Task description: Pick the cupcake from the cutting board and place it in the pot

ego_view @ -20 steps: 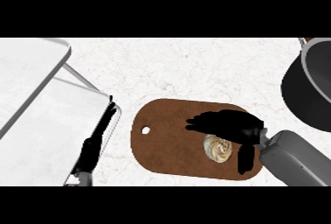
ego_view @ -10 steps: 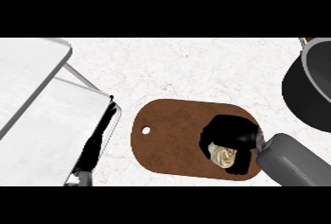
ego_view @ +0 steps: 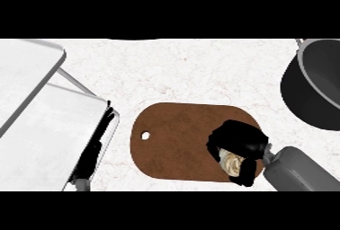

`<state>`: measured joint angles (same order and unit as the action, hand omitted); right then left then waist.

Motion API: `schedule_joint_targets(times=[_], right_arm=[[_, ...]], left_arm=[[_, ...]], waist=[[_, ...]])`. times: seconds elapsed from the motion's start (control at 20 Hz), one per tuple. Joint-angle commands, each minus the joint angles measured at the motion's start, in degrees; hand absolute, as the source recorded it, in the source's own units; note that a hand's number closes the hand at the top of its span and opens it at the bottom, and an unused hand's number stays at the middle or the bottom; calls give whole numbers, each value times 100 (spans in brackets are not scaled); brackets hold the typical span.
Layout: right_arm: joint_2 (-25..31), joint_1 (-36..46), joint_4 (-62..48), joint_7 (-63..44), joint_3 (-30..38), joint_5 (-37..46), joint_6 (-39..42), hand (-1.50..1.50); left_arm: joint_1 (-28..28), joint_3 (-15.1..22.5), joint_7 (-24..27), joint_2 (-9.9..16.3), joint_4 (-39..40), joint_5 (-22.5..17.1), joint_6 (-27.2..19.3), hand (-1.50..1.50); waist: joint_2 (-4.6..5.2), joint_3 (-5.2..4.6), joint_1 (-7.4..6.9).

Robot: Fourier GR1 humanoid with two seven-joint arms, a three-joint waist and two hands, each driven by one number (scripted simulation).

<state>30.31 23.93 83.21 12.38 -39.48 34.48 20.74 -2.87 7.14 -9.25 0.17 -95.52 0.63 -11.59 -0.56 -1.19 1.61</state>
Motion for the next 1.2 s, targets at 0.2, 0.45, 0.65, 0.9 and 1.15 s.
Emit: schedule_joint_targets(times=[0.2, 0.45, 0.65, 0.9, 1.15], right_arm=[[-58, -1639, 1360, -1894, 407, 30, -788, 150], [-260, -1687, 2496, -2434, 1442, -377, -1423, 150], [-390, -2151, 3502, -2832, 2023, -425, -2072, 150], [-204, -2292, 4483, -3419, 2974, -536, -2239, 150], [-21, -2673, 4786, -3652, 3823, -714, -2280, 150]], left_arm=[[296, -800, -124, 581, -522, 67, -143, 0], [320, -1096, 15, 701, -405, -111, -22, 0], [161, -878, -43, 532, -627, 76, -153, 0], [338, -1012, -210, 729, -725, -29, 21, 0], [516, -1086, -213, 795, -591, -106, 113, 0]], waist=[[-85, 114, 295], [-79, 106, 376], [-98, 124, 378], [-50, 120, 230], [3, 123, 109]])
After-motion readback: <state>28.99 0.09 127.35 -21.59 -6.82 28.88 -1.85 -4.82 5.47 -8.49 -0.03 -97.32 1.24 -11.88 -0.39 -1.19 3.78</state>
